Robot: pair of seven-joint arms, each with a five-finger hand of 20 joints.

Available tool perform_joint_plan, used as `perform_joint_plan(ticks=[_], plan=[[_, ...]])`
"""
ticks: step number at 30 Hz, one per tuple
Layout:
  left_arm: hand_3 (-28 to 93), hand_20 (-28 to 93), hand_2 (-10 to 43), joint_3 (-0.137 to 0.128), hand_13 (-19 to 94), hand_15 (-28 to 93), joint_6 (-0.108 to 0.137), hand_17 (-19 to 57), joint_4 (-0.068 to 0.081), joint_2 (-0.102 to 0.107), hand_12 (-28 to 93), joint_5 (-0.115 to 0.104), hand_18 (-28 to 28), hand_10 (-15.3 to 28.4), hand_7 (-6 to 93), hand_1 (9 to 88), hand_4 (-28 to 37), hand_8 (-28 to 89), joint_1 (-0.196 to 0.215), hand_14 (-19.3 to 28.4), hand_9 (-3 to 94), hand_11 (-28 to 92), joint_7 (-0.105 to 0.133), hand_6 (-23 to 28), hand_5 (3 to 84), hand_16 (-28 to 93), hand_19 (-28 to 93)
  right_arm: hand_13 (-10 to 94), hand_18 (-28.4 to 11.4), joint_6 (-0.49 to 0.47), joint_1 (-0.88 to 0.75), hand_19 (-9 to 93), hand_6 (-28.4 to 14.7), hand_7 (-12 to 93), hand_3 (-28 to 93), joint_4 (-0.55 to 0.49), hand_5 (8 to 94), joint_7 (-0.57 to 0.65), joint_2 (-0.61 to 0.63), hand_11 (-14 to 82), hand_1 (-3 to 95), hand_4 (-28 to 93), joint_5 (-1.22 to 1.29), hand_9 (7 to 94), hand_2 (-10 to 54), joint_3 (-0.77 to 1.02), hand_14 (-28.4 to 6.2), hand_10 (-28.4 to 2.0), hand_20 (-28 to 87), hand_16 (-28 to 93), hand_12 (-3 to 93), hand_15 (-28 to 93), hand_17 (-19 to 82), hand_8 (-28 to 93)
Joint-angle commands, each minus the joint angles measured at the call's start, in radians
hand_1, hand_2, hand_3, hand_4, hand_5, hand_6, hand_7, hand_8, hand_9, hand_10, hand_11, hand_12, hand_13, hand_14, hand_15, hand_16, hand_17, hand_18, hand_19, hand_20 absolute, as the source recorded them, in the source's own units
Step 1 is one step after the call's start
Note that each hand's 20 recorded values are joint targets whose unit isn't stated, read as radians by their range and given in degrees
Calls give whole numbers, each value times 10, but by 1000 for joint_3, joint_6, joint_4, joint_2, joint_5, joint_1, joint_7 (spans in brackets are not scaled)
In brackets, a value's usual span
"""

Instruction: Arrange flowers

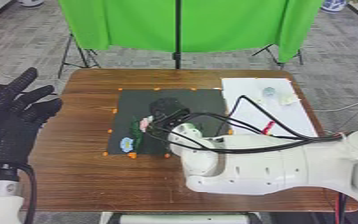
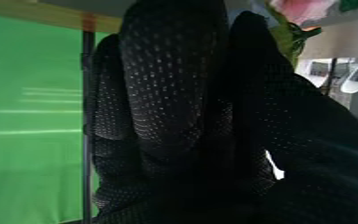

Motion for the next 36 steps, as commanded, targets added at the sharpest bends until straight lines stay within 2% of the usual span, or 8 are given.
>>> perform_joint_plan(ticks=[1, 8, 13, 17, 24, 29, 34, 36], plan=[[773, 427, 89, 13, 301, 708, -15, 9, 10, -2, 87, 9, 256, 180, 163, 186, -283, -105, -9, 271, 329, 390, -19, 78, 342, -151, 704, 937, -150, -12, 21, 932, 22, 133, 687, 5, 863, 9, -24, 123, 548, -283, -31, 937, -95, -17, -29, -71, -106, 212, 226, 447, 522, 44], [773, 424, 88, 14, 299, 705, -19, 7, 10, 2, 89, 4, 257, 183, 162, 189, -283, -102, -6, 273, 329, 380, -12, 78, 342, -149, 704, 935, -150, -22, 22, 932, 13, 134, 686, 13, 819, 30, -32, 101, 532, -283, -35, 935, -95, -23, -26, -72, -102, 222, 241, 443, 515, 22], [775, 424, 88, 14, 297, 701, -16, 6, 11, 24, 95, -18, 258, 188, 159, 190, -283, -101, 3, 276, 329, 374, 13, 80, 345, -147, 702, 928, -153, -52, 23, 932, 5, 132, 683, 17, 784, 32, -33, 112, 517, -283, -29, 921, -95, -21, -26, -76, -97, 224, 245, 451, 507, 16], [777, 431, 88, 11, 293, 689, -21, 4, 10, 26, 103, -25, 260, 198, 153, 195, -283, -97, 9, 283, 331, 358, 18, 85, 348, -142, 694, 923, -156, -65, 16, 932, 8, 139, 704, 20, 760, 36, -32, 130, 493, -283, -22, 911, -95, -16, -25, -78, -87, 222, 233, 460, 502, 3], [778, 434, 88, 15, 293, 692, -24, 5, 11, 21, 106, -25, 258, 197, 152, 200, -282, -96, 6, 283, 330, 356, 19, 86, 349, -141, 692, 914, -159, -55, 20, 932, 6, 142, 725, 15, 737, 39, -31, 145, 469, -283, -25, 901, -95, -19, -25, -81, -75, 221, 222, 474, 493, -13], [778, 436, 89, 13, 291, 691, -26, 4, 9, 8, 107, -13, 258, 196, 152, 201, -282, -96, 9, 283, 330, 358, 5, 86, 350, -141, 692, 912, -160, -34, 32, 932, 6, 140, 736, 2, 726, 42, -31, 162, 452, -283, -28, 895, -95, -15, -25, -84, -70, 215, 211, 479, 493, -32], [779, 448, 88, 7, 284, 667, -15, -4, 9, -4, 113, -18, 264, 219, 146, 203, -283, -93, 40, 284, 334, 330, 20, 93, 355, -142, 678, 913, -159, -12, 49, 932, 9, 143, 741, -26, 710, 53, -29, 183, 438, -283, -31, 889, -95, 6, -23, -85, -72, 210, 189, 483, 495, -61], [778, 453, 88, 7, 283, 660, -8, -6, 13, -18, 114, -16, 265, 222, 143, 203, -283, -92, 58, 284, 333, 323, 26, 96, 357, -142, 673, 913, -160, -13, 48, 932, 10, 150, 743, -45, 697, 61, -25, 193, 433, -283, -28, 885, -95, 34, -23, -86, -71, 208, 179, 483, 495, -108]])
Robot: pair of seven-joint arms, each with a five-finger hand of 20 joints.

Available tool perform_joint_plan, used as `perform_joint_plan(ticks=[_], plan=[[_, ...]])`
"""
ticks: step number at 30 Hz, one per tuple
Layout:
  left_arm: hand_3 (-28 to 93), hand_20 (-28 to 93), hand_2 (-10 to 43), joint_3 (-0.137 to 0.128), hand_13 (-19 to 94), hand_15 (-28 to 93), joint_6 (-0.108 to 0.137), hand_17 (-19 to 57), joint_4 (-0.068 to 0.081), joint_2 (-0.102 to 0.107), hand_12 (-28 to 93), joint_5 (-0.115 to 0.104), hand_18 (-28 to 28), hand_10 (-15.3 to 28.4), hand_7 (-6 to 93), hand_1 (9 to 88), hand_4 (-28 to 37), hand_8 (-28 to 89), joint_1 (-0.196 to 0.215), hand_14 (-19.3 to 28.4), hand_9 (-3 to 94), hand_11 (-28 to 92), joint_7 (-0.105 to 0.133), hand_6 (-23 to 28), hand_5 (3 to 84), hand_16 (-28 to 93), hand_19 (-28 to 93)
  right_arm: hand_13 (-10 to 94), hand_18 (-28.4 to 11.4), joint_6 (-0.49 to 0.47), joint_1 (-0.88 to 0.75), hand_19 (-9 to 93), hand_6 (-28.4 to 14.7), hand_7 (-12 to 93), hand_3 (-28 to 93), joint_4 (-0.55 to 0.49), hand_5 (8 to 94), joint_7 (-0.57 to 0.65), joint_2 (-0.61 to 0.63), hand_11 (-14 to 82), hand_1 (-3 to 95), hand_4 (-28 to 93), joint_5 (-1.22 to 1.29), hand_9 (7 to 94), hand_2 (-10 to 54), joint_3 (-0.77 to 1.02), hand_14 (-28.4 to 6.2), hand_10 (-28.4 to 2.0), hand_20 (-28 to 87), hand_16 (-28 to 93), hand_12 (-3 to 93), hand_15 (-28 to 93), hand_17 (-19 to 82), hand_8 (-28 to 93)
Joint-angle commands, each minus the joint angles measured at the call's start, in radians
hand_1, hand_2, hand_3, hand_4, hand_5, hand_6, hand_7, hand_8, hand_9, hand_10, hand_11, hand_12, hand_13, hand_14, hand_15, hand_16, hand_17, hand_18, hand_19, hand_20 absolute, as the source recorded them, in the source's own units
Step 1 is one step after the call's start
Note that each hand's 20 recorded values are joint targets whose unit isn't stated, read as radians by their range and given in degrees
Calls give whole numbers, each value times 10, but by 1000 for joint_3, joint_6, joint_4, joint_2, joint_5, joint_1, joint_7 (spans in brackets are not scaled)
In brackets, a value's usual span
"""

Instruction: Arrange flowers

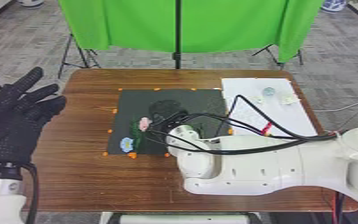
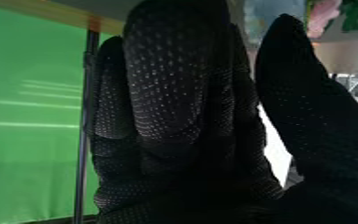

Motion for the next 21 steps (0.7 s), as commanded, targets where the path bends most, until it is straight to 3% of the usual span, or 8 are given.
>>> perform_joint_plan(ticks=[1, 4, 7, 9, 10, 21], plan=[[778, 457, 88, -2, 282, 656, 19, -6, 5, -41, 115, -10, 265, 224, 142, 202, -283, -91, 75, 284, 333, 319, 22, 98, 357, -141, 669, 913, -160, 29, 28, 932, 7, 148, 747, -63, 687, 24, 4, 198, 426, -283, -13, 882, -95, 79, -22, -87, -72, 208, 175, 484, 496, -114], [780, 464, 87, -7, 281, 653, 13, -7, 6, -55, 120, -6, 265, 222, 138, 196, -283, -89, 107, 284, 335, 315, 28, 99, 359, -138, 662, 906, -162, 23, 22, 932, -3, 142, 750, -95, 659, 25, 34, 215, 412, -283, -9, 862, -95, 126, -26, -93, -76, 211, 154, 487, 495, -118], [780, 471, 86, -4, 282, 653, 23, -9, 7, -62, 123, -11, 265, 224, 136, 194, -283, -87, 126, 284, 334, 313, 46, 99, 358, -136, 656, 893, -166, 22, 4, 932, -9, 137, 746, -124, 631, 24, 81, 218, 410, -281, 8, 842, -95, 180, -34, -96, -90, 208, 149, 491, 491, -116], [780, 476, 85, -6, 281, 652, 14, -11, 14, -63, 123, -8, 264, 224, 135, 192, -283, -87, 137, 284, 334, 308, 56, 98, 358, -134, 651, 875, -169, 29, -1, 932, -15, 134, 735, -143, 601, 39, 123, 213, 411, -274, 8, 812, -95, 203, -40, -102, -114, 199, 141, 493, 489, -113], [779, 478, 84, -4, 280, 650, 23, -12, 13, -67, 124, -12, 264, 224, 134, 189, -283, -86, 143, 284, 334, 306, 60, 98, 358, -134, 650, 871, -169, 24, -16, 932, -16, 133, 731, -152, 598, 44, 146, 211, 412, -269, 7, 806, -95, 226, -40, -106, -124, 194, 139, 495, 490, -113], [766, 511, 83, 0, 281, 644, 33, -17, 14, -83, 134, -13, 259, 214, 129, 144, -283, -81, 164, 284, 337, 294, 53, 91, 352, -124, 624, 840, -173, 33, -167, 932, -33, 123, 720, -152, 558, 135, 376, 192, 400, -250, 61, 761, -95, 413, -57, -142, -158, 174, 131, 507, 492, -110]])
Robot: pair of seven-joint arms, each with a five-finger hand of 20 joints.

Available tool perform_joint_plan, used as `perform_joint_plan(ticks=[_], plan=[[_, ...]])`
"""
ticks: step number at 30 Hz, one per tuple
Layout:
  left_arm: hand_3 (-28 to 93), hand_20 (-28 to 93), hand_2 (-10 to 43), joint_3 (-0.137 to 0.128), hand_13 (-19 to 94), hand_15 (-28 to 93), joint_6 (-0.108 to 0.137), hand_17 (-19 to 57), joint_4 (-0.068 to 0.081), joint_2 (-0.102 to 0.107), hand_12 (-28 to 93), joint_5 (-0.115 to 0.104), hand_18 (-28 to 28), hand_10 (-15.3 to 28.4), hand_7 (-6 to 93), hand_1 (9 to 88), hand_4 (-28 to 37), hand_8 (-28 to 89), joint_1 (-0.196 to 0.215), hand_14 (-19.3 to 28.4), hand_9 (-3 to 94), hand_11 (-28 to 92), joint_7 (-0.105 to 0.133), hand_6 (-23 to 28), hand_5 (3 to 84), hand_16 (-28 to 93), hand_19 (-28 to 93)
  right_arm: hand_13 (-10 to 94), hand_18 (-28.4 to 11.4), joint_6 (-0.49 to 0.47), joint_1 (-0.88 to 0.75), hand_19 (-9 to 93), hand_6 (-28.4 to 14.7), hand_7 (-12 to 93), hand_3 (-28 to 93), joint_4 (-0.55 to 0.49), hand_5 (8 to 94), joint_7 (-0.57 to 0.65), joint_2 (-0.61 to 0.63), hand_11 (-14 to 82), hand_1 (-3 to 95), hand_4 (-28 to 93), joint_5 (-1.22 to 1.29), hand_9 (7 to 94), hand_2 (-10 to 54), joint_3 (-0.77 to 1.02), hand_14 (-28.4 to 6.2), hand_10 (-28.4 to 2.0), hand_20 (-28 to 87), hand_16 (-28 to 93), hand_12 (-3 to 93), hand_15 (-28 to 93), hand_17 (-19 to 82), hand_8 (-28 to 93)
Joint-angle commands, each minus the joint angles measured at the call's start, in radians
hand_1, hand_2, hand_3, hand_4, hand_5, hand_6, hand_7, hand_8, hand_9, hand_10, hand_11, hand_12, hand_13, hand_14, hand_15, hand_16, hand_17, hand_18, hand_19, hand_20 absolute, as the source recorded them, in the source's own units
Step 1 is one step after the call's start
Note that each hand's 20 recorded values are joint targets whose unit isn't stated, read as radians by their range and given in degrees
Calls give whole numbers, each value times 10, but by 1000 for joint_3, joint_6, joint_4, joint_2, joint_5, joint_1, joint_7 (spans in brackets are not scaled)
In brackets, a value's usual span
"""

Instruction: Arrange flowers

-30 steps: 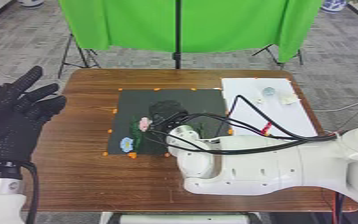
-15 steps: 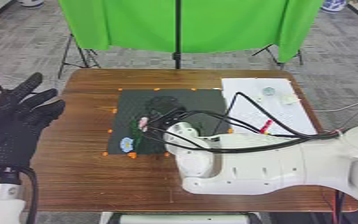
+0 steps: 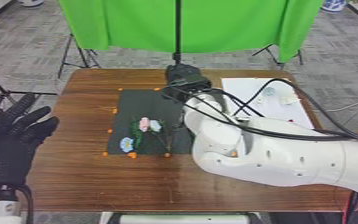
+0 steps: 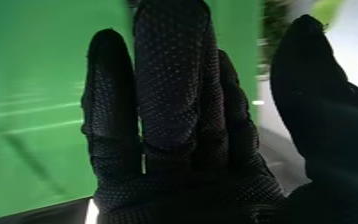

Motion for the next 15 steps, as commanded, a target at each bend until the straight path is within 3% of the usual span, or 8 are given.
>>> perform_joint_plan(ticks=[1, 6, 15], plan=[[766, 514, 82, 11, 282, 645, 12, -16, 9, -20, 134, -3, 259, 214, 129, 144, -283, -82, 23, 284, 337, 295, -6, 91, 352, -124, 623, 841, -173, 29, -92, 932, -35, 122, 720, 36, 556, 86, 208, 192, 398, -248, 47, 761, -95, 89, -57, -143, -158, 173, 130, 507, 494, -110], [766, 522, 82, 18, 284, 646, 13, -15, 8, -18, 135, -7, 258, 213, 132, 145, -283, -83, 24, 284, 337, 296, 3, 89, 352, -123, 620, 845, -174, 13, -165, 932, -44, 117, 722, 68, 547, 106, 272, 191, 391, -243, 81, 763, -95, 178, -57, -148, -157, 166, 130, 508, 503, -107], [764, 531, 84, 36, 284, 648, 11, -12, 12, -20, 133, -4, 257, 211, 136, 148, -283, -86, -8, 284, 337, 303, -18, 88, 351, -123, 617, 849, -173, -35, -199, 932, -49, 111, 726, 138, 522, 102, 324, 193, 389, -244, 136, 765, -95, 221, -56, -148, -150, 162, 130, 513, 509, -103]])
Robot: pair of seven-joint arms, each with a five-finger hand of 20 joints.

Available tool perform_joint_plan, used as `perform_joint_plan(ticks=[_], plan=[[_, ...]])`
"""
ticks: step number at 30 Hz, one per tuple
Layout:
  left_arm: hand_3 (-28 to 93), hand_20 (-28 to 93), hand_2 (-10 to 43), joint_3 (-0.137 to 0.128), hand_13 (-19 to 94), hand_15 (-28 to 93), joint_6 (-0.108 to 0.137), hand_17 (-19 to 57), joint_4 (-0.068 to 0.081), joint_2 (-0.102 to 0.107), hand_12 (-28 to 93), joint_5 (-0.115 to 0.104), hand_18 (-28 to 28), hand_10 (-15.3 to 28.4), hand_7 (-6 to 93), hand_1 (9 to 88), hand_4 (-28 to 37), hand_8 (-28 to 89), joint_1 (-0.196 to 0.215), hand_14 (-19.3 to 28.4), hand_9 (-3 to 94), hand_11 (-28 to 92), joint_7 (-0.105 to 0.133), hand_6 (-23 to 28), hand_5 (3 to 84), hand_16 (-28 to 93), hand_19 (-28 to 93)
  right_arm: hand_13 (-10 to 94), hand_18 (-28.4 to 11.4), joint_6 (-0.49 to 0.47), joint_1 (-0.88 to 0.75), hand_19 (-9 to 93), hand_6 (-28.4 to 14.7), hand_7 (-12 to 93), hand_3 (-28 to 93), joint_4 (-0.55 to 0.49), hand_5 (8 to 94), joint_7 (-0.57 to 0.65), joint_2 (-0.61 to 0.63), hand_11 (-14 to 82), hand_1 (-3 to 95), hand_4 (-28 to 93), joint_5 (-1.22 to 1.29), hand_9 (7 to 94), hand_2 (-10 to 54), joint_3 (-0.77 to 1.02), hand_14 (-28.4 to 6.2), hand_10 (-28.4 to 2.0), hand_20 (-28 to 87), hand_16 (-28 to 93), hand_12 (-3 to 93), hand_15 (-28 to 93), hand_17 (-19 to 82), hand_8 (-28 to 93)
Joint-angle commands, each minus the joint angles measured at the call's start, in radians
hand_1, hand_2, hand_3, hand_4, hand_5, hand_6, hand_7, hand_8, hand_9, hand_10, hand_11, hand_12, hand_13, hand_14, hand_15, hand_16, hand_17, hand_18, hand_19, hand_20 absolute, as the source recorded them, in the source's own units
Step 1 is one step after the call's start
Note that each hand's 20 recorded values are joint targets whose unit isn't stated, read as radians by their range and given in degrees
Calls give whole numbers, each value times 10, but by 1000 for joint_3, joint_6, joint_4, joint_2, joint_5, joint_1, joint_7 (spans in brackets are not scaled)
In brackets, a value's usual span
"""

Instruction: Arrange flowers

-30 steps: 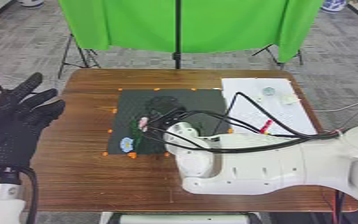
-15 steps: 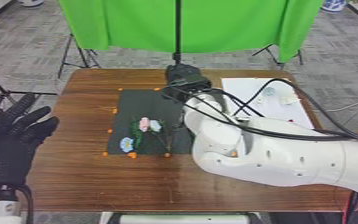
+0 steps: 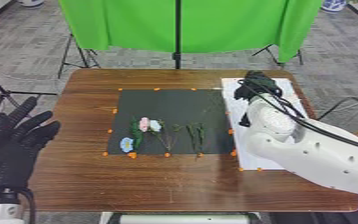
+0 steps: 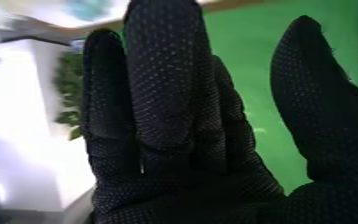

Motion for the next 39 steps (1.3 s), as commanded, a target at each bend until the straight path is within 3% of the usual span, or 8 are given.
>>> perform_joint_plan(ticks=[1, 16, 18, 21, 25, 30, 34, 39], plan=[[764, 531, 84, 16, 285, 648, 4, -12, 9, -12, 133, -3, 257, 211, 136, 148, -283, -87, -11, 284, 337, 304, -18, 88, 351, -123, 617, 850, -172, -41, -17, 932, -48, 111, 726, 61, 520, 3, 52, 194, 389, -244, 39, 765, -95, 22, -56, -148, -150, 162, 130, 513, 509, -103], [767, 533, 86, 39, 285, 650, -7, -9, 19, 2, 131, -12, 256, 211, 141, 153, -283, -89, -51, 284, 336, 307, -12, 88, 352, -125, 619, 849, -170, -143, 16, 932, -9, 118, 734, 189, 450, -59, -17, 203, 390, -253, 83, 771, -95, 5, -53, -144, -145, 166, 134, 519, 505, -110], [768, 533, 86, 44, 285, 650, -6, -10, 20, 4, 131, -15, 257, 210, 141, 155, -283, -89, -55, 284, 336, 308, -7, 88, 352, -125, 619, 849, -171, -153, 19, 932, -4, 121, 734, 204, 444, -71, -28, 203, 390, -255, 82, 771, -95, 2, -53, -144, -141, 167, 135, 520, 504, -112], [767, 532, 86, 53, 285, 651, -6, -9, 21, 16, 131, -24, 256, 211, 143, 158, -283, -89, -52, 284, 336, 310, 19, 88, 352, -125, 619, 850, -171, -158, 31, 932, 2, 125, 737, 229, 439, -88, -48, 203, 389, -256, 78, 772, -95, -14, -53, -144, -140, 168, 135, 521, 504, -115], [768, 531, 86, 77, 285, 652, -10, -9, 28, 14, 130, -32, 256, 211, 144, 159, -283, -90, -61, 284, 336, 311, 21, 88, 352, -126, 619, 850, -172, -179, 35, 932, 14, 131, 733, 265, 442, -86, -67, 203, 391, -259, 88, 773, -95, -32, -54, -144, -138, 168, 136, 522, 502, -119], [770, 530, 85, 63, 285, 654, -10, -9, 22, 16, 130, -30, 256, 211, 143, 161, -283, -90, -48, 284, 336, 311, 40, 89, 353, -126, 620, 845, -173, -218, 17, 931, 30, 135, 728, 301, 535, -82, -87, 190, 400, -259, 93, 776, -94, -15, -61, -128, -162, 169, 132, 511, 498, -128], [771, 529, 85, 56, 285, 655, -17, -9, 23, 14, 129, -28, 255, 210, 144, 161, -283, -90, -48, 284, 336, 312, 31, 89, 353, -127, 621, 838, -168, -183, 24, 931, 31, 140, 732, 297, 633, -90, -79, 179, 425, -269, 66, 775, -95, -58, -64, -109, -210, 170, 129, 492, 499, -129], [769, 528, 85, 62, 286, 655, -25, -9, 28, 12, 129, -20, 255, 210, 144, 162, -283, -90, -68, 284, 337, 315, 6, 89, 353, -127, 621, 865, -150, -142, 16, 929, 30, 143, 664, 300, 769, -96, -80, 115, 525, -282, 15, 852, -95, -82, -47, -83, -243, 179, 191, 458, 515, -17]])
